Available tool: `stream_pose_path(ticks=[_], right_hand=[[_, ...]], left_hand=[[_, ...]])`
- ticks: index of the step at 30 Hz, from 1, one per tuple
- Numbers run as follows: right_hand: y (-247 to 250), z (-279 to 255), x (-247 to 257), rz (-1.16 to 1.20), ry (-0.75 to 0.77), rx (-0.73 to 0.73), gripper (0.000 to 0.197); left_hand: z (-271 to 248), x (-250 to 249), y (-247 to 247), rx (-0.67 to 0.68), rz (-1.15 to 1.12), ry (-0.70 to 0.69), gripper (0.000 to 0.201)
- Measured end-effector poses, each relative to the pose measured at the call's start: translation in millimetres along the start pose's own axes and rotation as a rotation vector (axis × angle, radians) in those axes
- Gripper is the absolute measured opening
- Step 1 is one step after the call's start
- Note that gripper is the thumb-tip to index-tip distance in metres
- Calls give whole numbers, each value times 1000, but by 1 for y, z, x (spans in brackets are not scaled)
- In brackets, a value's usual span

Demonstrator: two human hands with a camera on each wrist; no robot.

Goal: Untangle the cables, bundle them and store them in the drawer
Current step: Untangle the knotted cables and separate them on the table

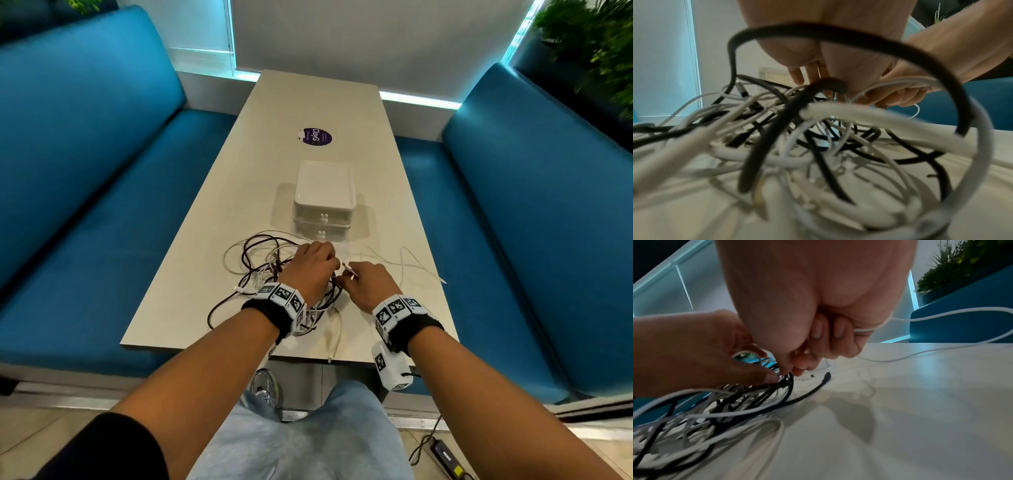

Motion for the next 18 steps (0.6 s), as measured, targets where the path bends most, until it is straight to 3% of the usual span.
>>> stream_pose_path(ticks=[8, 15, 18], right_hand=[[23, 3, -1, 89, 16, -27, 26], [16, -2, -32, 118, -151, -18, 23], [15, -3, -30, 157, -150, -23, 24]], left_hand=[[-5, 11, -12, 73, -98, 56, 44], [-8, 13, -15, 114, -112, 41, 45], [-9, 18, -14, 90, -112, 68, 44]])
Point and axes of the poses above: each hand's wrist, its own z-axis towards the middle knuckle, its own y-axis out of the back of the hand, x = y × z, the point moved 7 cm from there along z, towards the middle knuckle, and after that the axes turned 3 degrees about x, right-handed, at the moved point
